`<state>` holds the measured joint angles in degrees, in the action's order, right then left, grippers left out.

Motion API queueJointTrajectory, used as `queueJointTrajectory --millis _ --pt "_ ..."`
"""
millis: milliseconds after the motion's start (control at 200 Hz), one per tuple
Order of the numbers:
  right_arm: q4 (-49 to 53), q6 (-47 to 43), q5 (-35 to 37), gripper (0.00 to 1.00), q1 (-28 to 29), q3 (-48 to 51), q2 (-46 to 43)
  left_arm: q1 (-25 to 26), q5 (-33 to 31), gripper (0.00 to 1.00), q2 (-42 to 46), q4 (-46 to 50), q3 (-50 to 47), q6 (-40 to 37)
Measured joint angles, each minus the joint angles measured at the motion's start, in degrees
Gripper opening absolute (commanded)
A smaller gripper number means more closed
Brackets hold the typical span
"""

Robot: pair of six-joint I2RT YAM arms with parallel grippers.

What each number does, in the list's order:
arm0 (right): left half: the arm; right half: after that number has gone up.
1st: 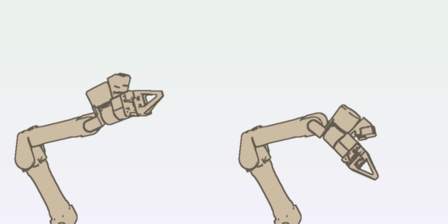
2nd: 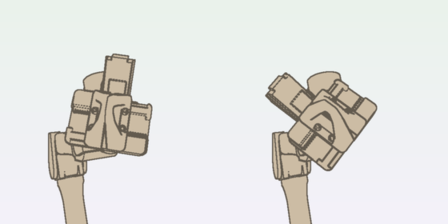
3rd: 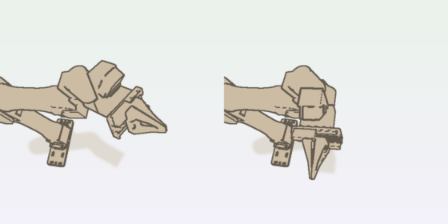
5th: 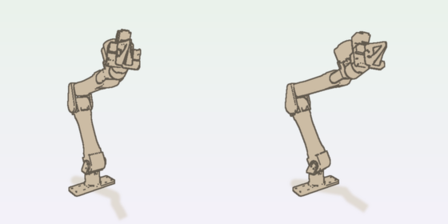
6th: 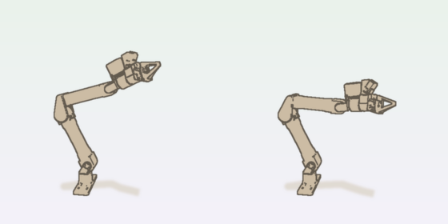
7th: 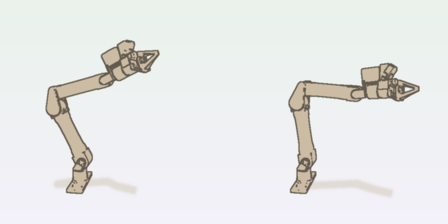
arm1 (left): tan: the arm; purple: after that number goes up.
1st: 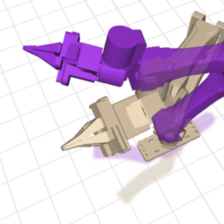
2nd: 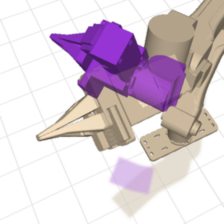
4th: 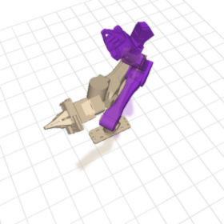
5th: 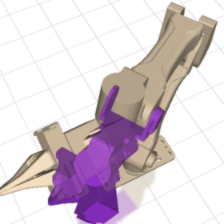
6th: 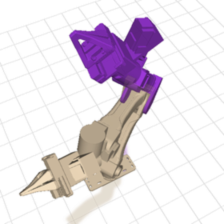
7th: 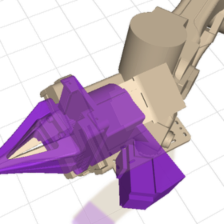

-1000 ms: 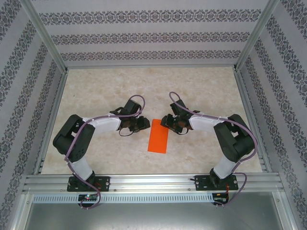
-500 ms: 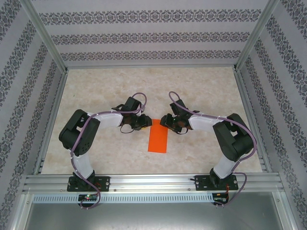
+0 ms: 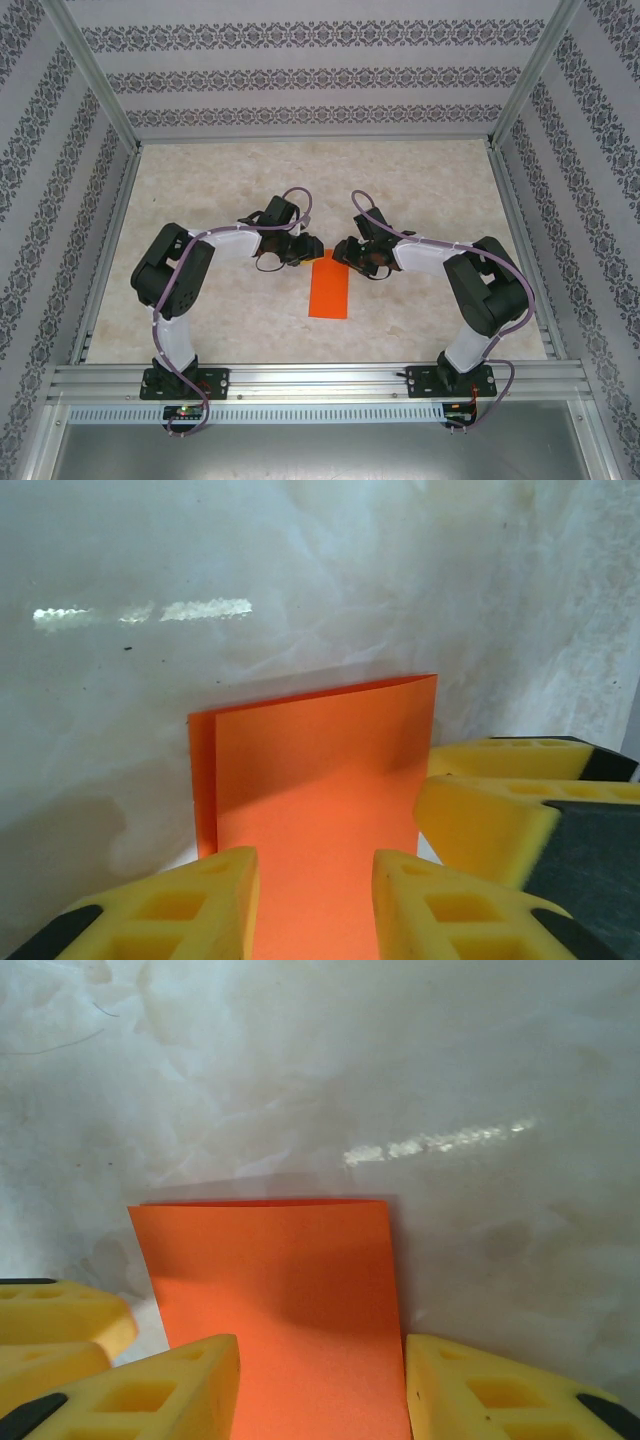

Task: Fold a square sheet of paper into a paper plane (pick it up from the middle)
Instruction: Fold the square sheet of paper in half at the center of the table.

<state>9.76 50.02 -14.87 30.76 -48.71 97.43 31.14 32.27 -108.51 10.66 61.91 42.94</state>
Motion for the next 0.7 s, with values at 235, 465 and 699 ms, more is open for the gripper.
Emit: queueJointTrajectory --millis 235,465,699 --pt "-1.27 0.0 -0.22 0.47 0.0 0.0 0.0 0.0 -0.83 0.38 -0.44 1.7 0.02 -0.92" --pt "-1.25 0.0 -0.2 0.47 0.0 0.0 0.0 0.0 -2.16 0.43 -0.44 2.49 0.02 -0.96" --pt "-1.22 0.0 -0.17 0.48 0.0 0.0 0.0 0.0 -2.58 0.42 -0.42 2.71 0.02 -1.38"
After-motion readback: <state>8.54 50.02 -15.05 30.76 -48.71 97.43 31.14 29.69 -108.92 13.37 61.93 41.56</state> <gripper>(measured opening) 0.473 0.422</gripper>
